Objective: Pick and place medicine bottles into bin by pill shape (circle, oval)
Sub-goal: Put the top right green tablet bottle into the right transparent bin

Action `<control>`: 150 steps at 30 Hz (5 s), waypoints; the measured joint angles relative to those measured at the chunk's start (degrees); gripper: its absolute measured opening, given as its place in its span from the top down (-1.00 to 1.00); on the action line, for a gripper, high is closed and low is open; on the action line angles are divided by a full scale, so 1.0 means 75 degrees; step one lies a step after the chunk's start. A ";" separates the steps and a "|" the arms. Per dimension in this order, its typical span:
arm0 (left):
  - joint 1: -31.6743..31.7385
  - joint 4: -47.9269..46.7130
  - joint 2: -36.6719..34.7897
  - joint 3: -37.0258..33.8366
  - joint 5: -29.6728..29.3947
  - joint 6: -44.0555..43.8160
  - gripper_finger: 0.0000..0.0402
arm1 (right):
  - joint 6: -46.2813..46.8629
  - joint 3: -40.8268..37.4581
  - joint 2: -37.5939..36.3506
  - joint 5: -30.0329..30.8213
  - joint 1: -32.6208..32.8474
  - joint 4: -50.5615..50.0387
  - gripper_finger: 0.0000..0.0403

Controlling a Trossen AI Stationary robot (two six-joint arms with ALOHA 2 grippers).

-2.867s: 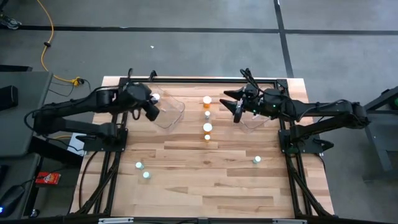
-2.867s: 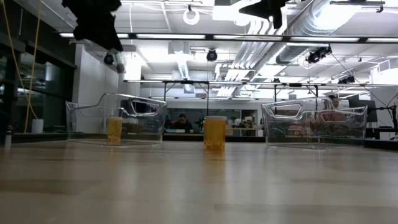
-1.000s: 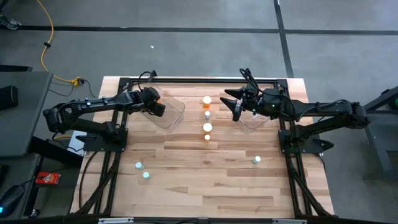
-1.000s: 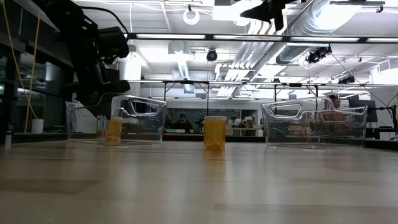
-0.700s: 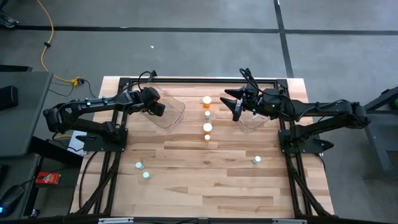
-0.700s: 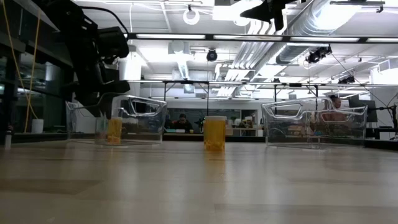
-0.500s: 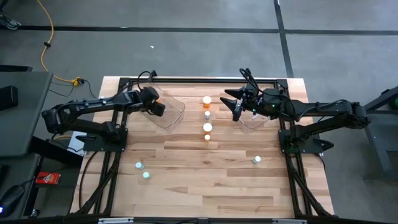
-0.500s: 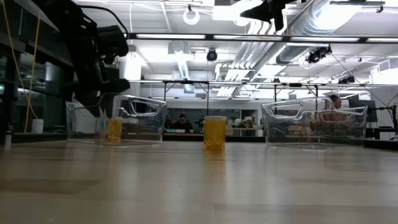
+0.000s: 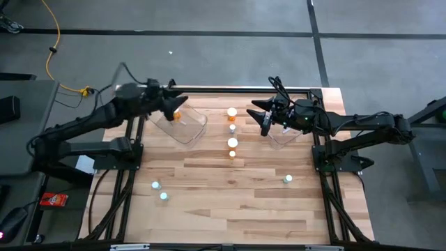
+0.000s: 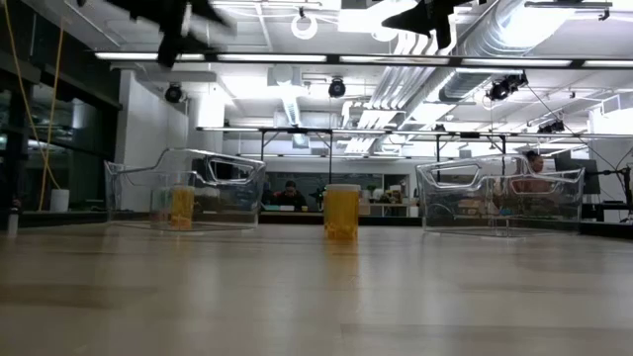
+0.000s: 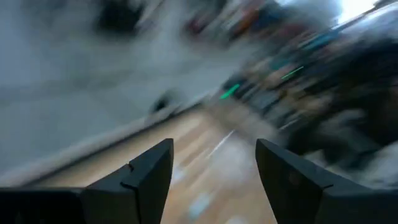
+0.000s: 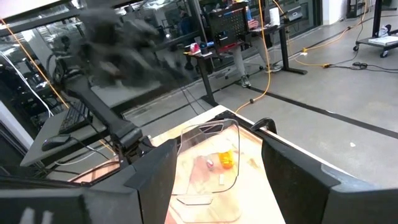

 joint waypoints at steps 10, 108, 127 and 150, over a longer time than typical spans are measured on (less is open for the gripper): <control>-0.1830 0.2334 -0.0055 0.0000 0.0635 0.1546 -0.06 | 0.0169 0.0000 0.0001 -0.0308 0.0006 0.0070 -0.14; -0.2529 0.2450 0.0539 -0.0012 0.0164 0.1424 -0.06 | 0.8914 0.0140 0.3279 -0.2753 0.4045 -0.8635 0.22; -0.2526 0.2395 0.0541 -0.0012 0.0164 0.1560 -0.06 | 0.4323 0.2075 0.1453 -0.0060 0.3348 -0.8018 0.52; -0.2739 0.2424 0.0696 -0.0012 0.0677 0.1136 -0.06 | -0.1827 0.3130 0.1443 -0.0811 0.0825 -0.2875 0.53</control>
